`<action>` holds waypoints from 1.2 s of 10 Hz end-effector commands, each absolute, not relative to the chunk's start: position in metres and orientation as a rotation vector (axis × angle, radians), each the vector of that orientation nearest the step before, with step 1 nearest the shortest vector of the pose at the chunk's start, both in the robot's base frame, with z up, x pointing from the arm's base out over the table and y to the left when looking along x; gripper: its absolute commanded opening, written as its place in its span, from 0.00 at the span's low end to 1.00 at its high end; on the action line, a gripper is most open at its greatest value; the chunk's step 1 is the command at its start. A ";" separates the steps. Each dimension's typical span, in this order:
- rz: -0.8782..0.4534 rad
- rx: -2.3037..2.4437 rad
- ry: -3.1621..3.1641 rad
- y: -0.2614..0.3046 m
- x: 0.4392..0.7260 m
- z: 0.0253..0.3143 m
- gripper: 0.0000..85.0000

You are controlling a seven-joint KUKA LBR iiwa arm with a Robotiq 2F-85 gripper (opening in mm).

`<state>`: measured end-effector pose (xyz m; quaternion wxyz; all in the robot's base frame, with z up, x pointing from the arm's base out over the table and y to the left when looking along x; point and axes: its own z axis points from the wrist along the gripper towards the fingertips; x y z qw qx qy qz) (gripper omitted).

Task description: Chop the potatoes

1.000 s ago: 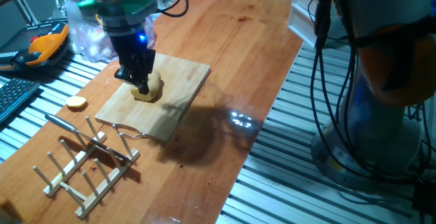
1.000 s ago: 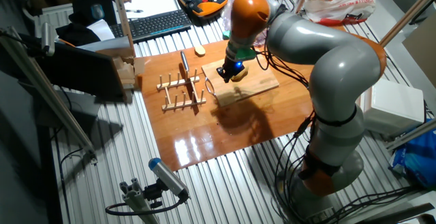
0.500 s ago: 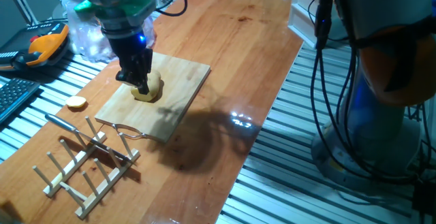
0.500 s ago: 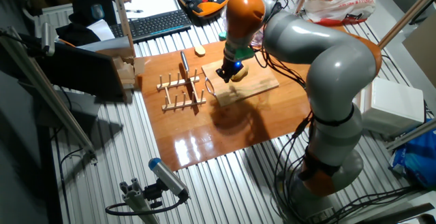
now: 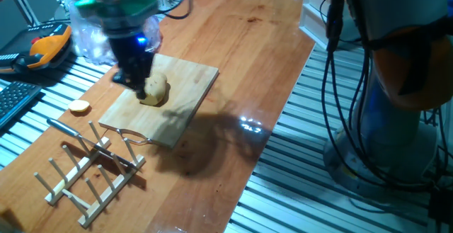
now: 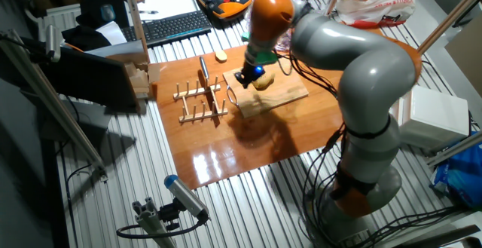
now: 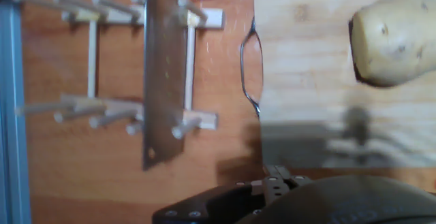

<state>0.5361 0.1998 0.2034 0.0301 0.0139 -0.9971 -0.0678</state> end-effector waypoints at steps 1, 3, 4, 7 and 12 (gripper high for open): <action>-0.190 0.033 -3.075 0.243 0.556 0.205 0.00; -0.185 0.042 -3.078 0.267 0.574 0.199 0.00; -0.174 0.053 -3.091 0.272 0.581 0.192 0.00; -0.127 0.027 -3.111 0.286 0.587 0.173 0.20; 0.087 -0.038 -3.201 0.308 0.584 0.153 0.40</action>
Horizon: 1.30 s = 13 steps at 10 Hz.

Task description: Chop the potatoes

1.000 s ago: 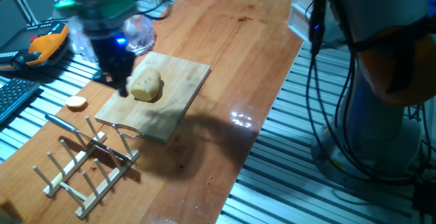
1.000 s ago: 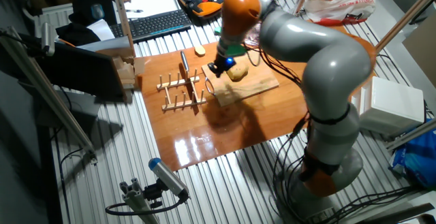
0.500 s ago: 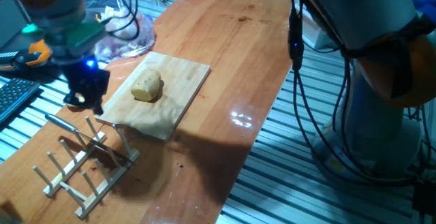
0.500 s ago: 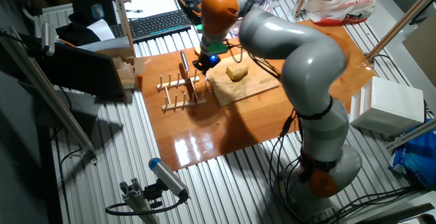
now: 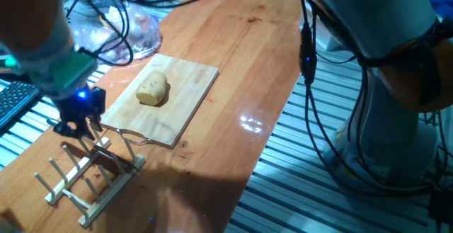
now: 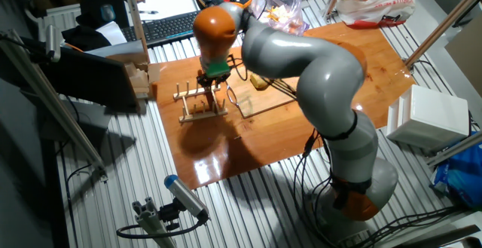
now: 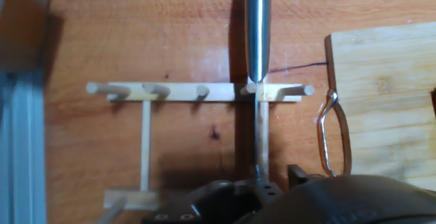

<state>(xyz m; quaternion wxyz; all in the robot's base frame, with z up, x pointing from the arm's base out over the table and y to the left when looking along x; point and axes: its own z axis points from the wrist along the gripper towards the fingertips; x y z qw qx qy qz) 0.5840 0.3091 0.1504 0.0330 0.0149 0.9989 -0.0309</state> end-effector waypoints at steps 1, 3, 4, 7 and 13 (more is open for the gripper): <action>-0.106 0.059 3.067 0.311 0.584 0.147 0.40; -0.093 0.080 3.065 0.313 0.588 0.137 0.40; -0.084 0.081 3.065 0.312 0.591 0.132 0.40; -0.116 0.049 3.037 0.310 0.598 0.118 0.40; -0.130 0.007 3.001 0.302 0.605 0.093 0.40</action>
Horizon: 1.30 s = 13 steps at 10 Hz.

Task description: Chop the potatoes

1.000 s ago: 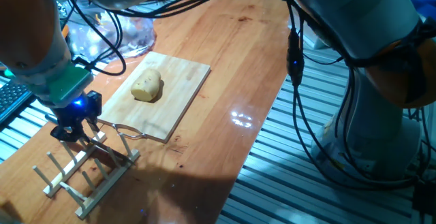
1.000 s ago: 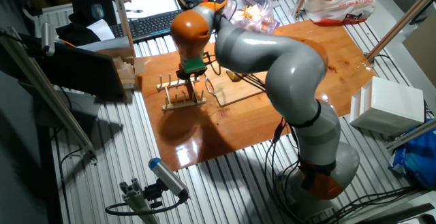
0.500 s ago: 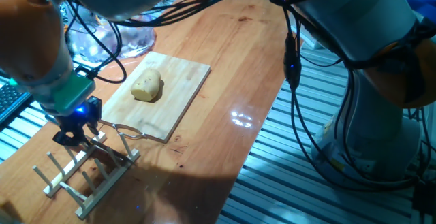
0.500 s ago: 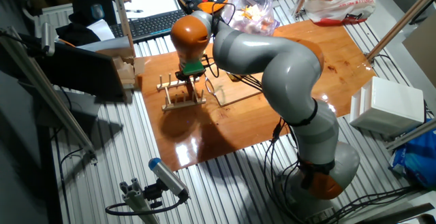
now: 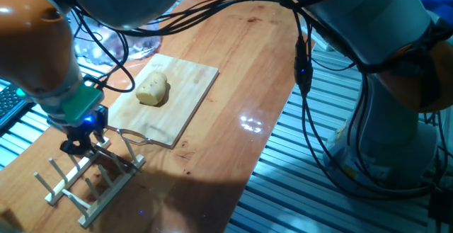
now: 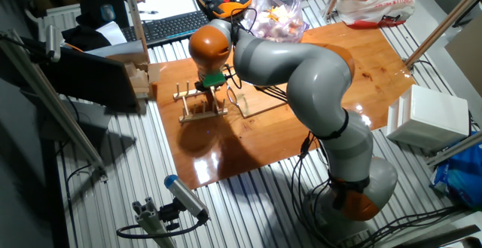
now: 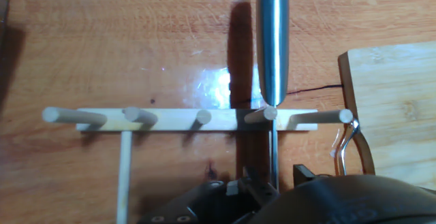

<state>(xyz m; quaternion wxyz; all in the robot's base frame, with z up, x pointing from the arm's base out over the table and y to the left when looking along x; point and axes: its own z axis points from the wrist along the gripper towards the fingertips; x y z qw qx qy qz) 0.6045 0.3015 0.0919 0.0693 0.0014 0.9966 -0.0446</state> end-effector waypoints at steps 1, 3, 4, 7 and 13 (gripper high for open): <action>-0.157 -0.003 2.994 0.300 0.604 0.089 0.40; -0.184 -0.038 3.007 0.296 0.604 0.087 0.20; -0.184 -0.044 3.015 0.295 0.604 0.087 0.20; -0.183 -0.051 3.016 0.294 0.604 0.087 0.20; -0.150 -0.061 3.050 0.293 0.604 0.093 0.00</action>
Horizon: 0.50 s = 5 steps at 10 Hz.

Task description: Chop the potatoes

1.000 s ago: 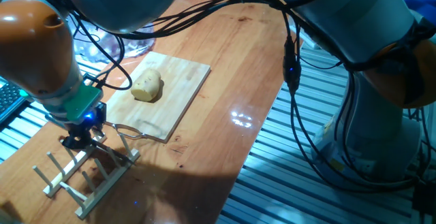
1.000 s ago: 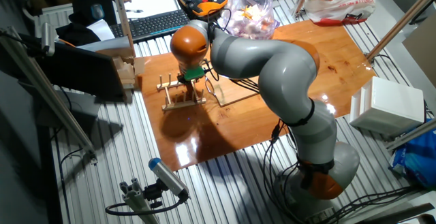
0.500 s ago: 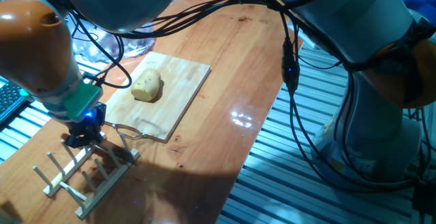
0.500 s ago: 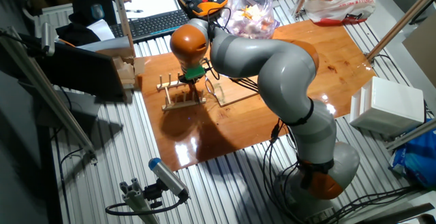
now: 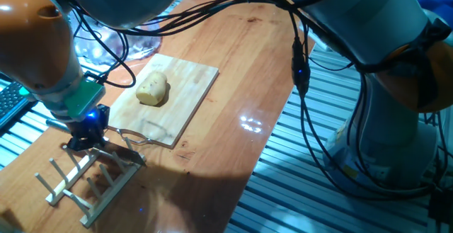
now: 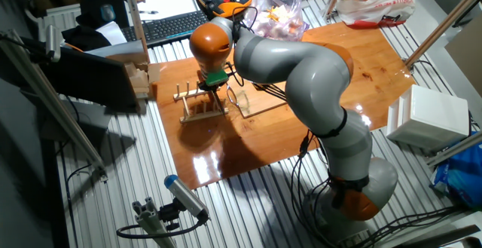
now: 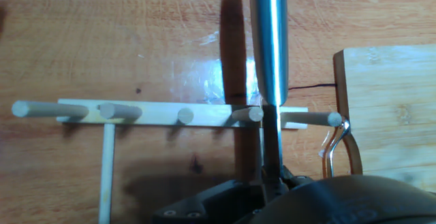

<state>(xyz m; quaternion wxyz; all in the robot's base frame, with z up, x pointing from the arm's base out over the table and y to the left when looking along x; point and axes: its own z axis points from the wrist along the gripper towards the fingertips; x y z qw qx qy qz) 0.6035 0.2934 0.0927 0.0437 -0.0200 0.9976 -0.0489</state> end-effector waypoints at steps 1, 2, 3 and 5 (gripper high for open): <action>-0.152 -0.061 3.051 0.293 0.603 0.093 0.00; -0.145 -0.063 3.053 0.293 0.603 0.093 0.00; -0.117 -0.064 3.058 0.293 0.604 0.096 0.00; 0.040 -0.010 3.103 0.292 0.605 0.119 0.00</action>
